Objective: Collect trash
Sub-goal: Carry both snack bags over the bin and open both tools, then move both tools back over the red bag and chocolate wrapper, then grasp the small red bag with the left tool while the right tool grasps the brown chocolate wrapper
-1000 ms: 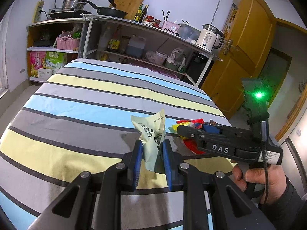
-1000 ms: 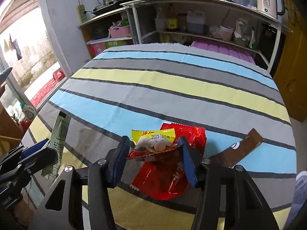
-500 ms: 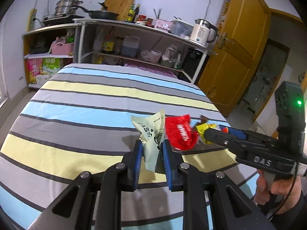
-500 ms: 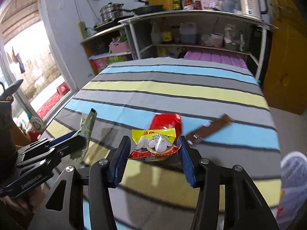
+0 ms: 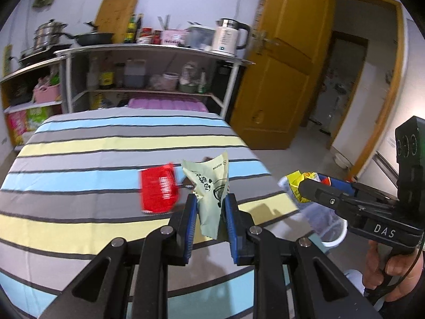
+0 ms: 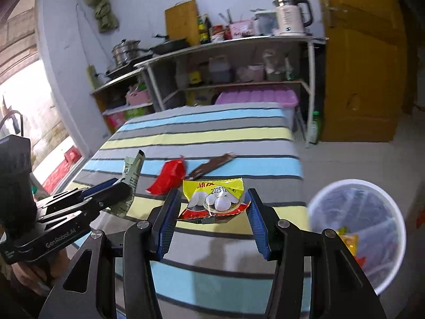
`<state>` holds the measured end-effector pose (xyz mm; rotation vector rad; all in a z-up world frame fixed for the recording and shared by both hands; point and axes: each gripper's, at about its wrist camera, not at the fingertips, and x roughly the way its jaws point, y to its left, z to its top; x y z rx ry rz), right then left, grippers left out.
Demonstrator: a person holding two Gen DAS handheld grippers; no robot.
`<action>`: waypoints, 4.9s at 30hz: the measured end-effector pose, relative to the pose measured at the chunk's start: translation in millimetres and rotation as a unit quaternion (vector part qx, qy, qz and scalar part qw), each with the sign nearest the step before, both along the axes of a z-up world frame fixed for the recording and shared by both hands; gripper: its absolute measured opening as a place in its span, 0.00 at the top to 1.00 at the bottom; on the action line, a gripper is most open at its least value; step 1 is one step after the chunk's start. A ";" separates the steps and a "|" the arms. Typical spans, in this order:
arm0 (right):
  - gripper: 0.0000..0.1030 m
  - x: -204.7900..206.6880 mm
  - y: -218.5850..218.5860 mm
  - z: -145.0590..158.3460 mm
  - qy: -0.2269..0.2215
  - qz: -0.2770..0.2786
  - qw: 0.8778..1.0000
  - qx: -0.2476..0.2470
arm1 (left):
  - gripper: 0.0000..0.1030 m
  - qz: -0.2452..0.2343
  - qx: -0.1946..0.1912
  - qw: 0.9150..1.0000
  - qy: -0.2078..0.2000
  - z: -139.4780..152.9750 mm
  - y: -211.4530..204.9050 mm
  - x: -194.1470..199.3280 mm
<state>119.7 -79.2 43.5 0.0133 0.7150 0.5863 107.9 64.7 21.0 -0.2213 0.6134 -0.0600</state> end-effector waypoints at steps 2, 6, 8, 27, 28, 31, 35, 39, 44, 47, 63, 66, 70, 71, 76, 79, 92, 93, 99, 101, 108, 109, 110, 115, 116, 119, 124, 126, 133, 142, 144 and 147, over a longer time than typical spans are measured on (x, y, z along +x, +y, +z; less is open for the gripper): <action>0.50 -2.8 -14.2 2.2 -0.004 -0.013 1.000 0.002 | 0.78 -0.014 0.002 1.000 -0.001 2.1 -13.0 5.2; 0.50 -4.5 -41.9 4.6 -0.007 -0.040 0.999 0.008 | 0.78 -0.041 0.006 0.999 -0.001 4.9 -37.5 16.2; 0.50 -5.0 -55.3 3.4 -0.008 -0.053 0.998 0.011 | 0.78 -0.053 0.009 0.999 0.000 6.2 -49.6 22.8; 0.50 9.6 -163.3 -33.5 0.025 -0.164 0.986 0.022 | 0.78 -0.158 0.006 0.987 0.042 -19.1 -148.3 84.8; 0.50 11.0 -166.2 -35.6 0.028 -0.167 0.985 0.022 | 0.78 -0.162 0.006 0.986 0.044 -21.1 -152.2 87.2; 0.50 17.3 -176.3 -44.1 0.039 -0.177 0.983 0.021 | 0.77 -0.175 0.006 0.983 0.053 -28.1 -162.2 91.3; 0.50 24.9 -182.1 -53.3 0.055 -0.184 0.981 0.020 | 0.72 -0.187 0.002 0.980 0.067 -37.1 -171.2 99.1; 0.49 32.3 -185.8 -62.4 0.072 -0.191 0.979 0.017 | 0.65 -0.190 -0.003 0.979 0.077 -42.7 -173.7 103.6; 0.48 35.4 -190.8 -69.6 0.080 -0.199 0.977 0.016 | 0.61 -0.190 -0.008 0.978 0.081 -45.0 -172.2 106.5; 0.48 34.2 -191.4 -68.1 0.077 -0.200 0.977 0.017 | 0.61 -0.189 -0.012 0.978 0.081 -45.2 -171.7 105.7; 0.48 3.1 -161.5 -33.1 0.034 -0.170 0.984 0.031 | 0.61 -0.148 -0.013 0.988 0.030 -16.8 -129.8 66.6; 0.48 -3.5 -148.2 -25.5 0.026 -0.157 0.987 0.032 | 0.61 -0.132 -0.014 0.991 0.021 -10.6 -114.4 56.3; 0.48 -11.1 -126.6 -16.6 0.018 -0.134 0.990 0.032 | 0.61 -0.111 -0.013 0.994 0.013 -5.9 -94.1 44.9; 0.48 -12.9 -119.2 -14.5 0.017 -0.126 0.991 0.032 | 0.61 -0.104 -0.013 0.994 0.011 -4.9 -87.6 41.7; 0.48 -17.6 -90.8 -9.8 0.013 -0.095 0.995 0.027 | 0.61 -0.071 -0.011 0.997 0.004 -2.3 -57.7 29.7; 0.48 -17.5 -75.1 -9.4 0.013 -0.079 0.996 0.026 | 0.61 -0.053 -0.008 0.999 0.004 -4.5 -42.2 25.4; 0.49 -4.2 -31.3 -14.7 0.019 -0.038 0.999 0.018 | 0.61 0.017 -0.013 1.000 0.023 -27.4 23.2 32.7; 0.49 -3.1 -29.1 -15.2 0.020 -0.036 0.999 0.017 | 0.61 0.021 -0.013 0.999 0.025 -29.6 26.4 34.6; 0.49 8.1 -17.4 -22.3 0.026 -0.028 0.999 0.015 | 0.61 0.035 -0.009 0.998 0.051 -45.7 38.1 53.1; 0.49 12.9 -14.9 -25.0 0.029 -0.026 0.999 0.016 | 0.61 0.037 -0.008 0.997 0.064 -51.3 39.6 61.0; 0.50 25.5 -4.1 -32.4 0.038 -0.019 0.999 0.016 | 0.68 0.038 -0.002 0.995 0.088 -62.1 40.0 78.6; 0.50 27.3 -2.3 -33.6 0.039 -0.018 0.999 0.016 | 0.71 0.038 -0.002 0.995 0.091 -63.5 40.3 80.8; 0.50 29.1 -0.5 -34.7 0.040 -0.016 0.999 0.016 | 0.73 0.038 -0.002 0.995 0.094 -64.8 40.9 83.2; 0.51 37.6 7.2 -40.2 0.047 -0.013 0.999 0.014 | 0.83 0.042 -0.009 0.992 0.115 -71.8 45.0 90.4; 0.51 39.3 9.2 -40.6 0.048 -0.013 0.999 0.014 | 0.83 0.042 -0.012 0.993 0.114 -72.1 46.0 90.1; 0.52 44.5 14.9 -42.6 0.053 -0.013 0.998 0.013 | 0.86 0.045 -0.019 0.993 0.105 -69.7 49.4 84.4; 0.52 52.4 35.2 -43.9 0.056 -0.008 0.998 0.002 | 0.87 0.050 -0.025 0.995 0.082 -60.5 57.9 70.0; 0.53 55.7 47.6 -45.2 0.056 -0.005 0.998 -0.004 | 0.87 0.051 -0.031 0.996 0.071 -55.8 63.1 62.2; 0.58 77.8 93.9 -58.3 0.071 -0.007 0.997 -0.023 | 0.87 0.058 -0.048 0.996 0.039 -43.9 84.6 42.1; 0.60 119.3 129.6 -83.6 0.106 -0.061 0.992 -0.042 | 0.87 0.063 -0.071 0.995 0.021 -45.6 107.8 32.8; 0.60 125.3 131.3 -87.5 0.110 -0.077 0.990 -0.053 | 0.87 0.062 -0.076 0.995 0.023 -48.5 110.9 33.3; 0.64 127.3 132.8 -89.0 0.101 -0.086 0.989 -0.069 | 0.87 0.060 -0.080 0.995 0.029 -53.6 111.8 34.4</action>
